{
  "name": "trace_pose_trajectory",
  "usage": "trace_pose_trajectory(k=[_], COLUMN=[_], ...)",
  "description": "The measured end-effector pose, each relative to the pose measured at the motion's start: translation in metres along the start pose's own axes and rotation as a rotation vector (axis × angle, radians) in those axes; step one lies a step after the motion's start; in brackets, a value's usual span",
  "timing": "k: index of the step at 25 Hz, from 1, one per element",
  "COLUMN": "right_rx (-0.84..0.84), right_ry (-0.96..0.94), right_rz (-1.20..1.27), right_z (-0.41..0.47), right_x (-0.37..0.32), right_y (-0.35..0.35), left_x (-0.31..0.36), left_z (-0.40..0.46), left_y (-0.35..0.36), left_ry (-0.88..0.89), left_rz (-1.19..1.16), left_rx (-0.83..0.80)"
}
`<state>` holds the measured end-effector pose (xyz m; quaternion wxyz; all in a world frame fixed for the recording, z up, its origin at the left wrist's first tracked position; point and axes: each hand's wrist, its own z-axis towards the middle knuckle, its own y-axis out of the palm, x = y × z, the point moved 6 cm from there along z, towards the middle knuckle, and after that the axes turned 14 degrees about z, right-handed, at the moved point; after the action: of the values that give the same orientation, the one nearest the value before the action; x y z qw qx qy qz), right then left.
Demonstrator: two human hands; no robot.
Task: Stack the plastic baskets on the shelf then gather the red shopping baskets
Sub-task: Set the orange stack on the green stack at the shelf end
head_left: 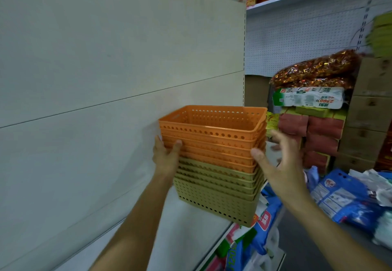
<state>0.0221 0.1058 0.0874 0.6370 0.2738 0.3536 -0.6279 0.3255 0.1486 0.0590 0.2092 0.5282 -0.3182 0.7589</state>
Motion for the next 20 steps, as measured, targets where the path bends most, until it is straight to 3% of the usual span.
trace_pose_trajectory(k=[2, 4, 6, 14, 20], right_rx=[-0.055, -0.238, -0.326, -0.308, -0.31], right_ry=[-0.054, -0.083, -0.069, -0.193, -0.138], right_rz=[-0.013, -0.189, -0.268, -0.336, -0.16], right_z=[0.022, 0.04, 0.046, 0.075, 0.147], right_x=[-0.017, -0.022, -0.016, -0.001, 0.08], right_y=[-0.002, 0.009, 0.013, -0.007, -0.073], left_x=[-0.01, -0.004, 0.005, 0.003, 0.027], left_z=[-0.043, -0.093, -0.114, -0.065, -0.034], left_y=[0.027, 0.066, 0.094, 0.143, 0.231], left_ry=[-0.023, -0.041, -0.029, -0.049, -0.036], left_rz=[-0.04, -0.06, -0.027, -0.023, -0.015], left_rx=[-0.086, -0.282, -0.347, -0.315, -0.272])
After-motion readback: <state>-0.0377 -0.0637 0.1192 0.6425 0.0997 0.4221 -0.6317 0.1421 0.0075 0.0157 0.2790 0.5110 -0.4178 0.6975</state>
